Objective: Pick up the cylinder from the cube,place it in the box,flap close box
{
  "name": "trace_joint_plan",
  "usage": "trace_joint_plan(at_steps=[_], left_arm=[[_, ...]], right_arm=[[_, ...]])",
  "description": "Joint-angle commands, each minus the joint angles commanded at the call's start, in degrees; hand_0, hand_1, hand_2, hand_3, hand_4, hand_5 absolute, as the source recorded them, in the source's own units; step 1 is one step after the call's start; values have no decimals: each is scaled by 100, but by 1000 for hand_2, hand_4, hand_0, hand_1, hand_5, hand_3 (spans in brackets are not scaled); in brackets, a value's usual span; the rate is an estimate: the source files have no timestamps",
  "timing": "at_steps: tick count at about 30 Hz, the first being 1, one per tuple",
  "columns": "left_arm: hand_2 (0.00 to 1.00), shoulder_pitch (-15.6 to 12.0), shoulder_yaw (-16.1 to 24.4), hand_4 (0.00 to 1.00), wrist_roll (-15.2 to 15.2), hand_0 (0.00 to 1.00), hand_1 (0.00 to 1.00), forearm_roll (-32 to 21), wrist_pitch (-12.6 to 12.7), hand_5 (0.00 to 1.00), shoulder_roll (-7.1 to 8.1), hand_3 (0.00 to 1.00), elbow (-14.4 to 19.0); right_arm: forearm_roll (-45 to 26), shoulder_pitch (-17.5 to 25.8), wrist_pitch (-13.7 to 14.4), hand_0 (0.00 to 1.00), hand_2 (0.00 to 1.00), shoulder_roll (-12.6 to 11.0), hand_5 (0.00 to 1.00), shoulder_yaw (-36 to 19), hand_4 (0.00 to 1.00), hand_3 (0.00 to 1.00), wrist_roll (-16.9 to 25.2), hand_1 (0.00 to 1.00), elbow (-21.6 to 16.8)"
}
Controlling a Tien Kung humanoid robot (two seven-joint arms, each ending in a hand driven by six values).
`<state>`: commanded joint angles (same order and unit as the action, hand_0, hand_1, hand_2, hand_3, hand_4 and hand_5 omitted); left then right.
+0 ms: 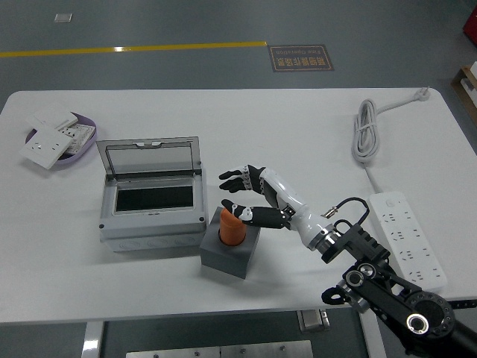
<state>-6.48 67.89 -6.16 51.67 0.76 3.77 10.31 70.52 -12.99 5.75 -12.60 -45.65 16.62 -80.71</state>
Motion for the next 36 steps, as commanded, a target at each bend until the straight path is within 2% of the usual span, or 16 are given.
trace_joint_plan(at_steps=[13,32,33,36], left_arm=[[854,27,-37,2,4,923,852,-10,-7,2,0,951,0],[854,50,-62,2,15,923,852,-14,-9,2,3,951,0],[854,51,-63,2,16,923,852,-16,-8,2,1,951,0],[854,55,-70,2,17,923,852,-21,-9,2,-2,951,0]], right_arm=[[2,-77,-44,643,600,71,79,425,685,645,-31,616,213],[-29,-107,-19,621,593,83,81,638,673,637,3,614,342],[-34,-109,-12,600,576,83,87,644,619,630,9,603,342],[-57,-113,13,600,576,85,87,649,619,630,28,603,338]])
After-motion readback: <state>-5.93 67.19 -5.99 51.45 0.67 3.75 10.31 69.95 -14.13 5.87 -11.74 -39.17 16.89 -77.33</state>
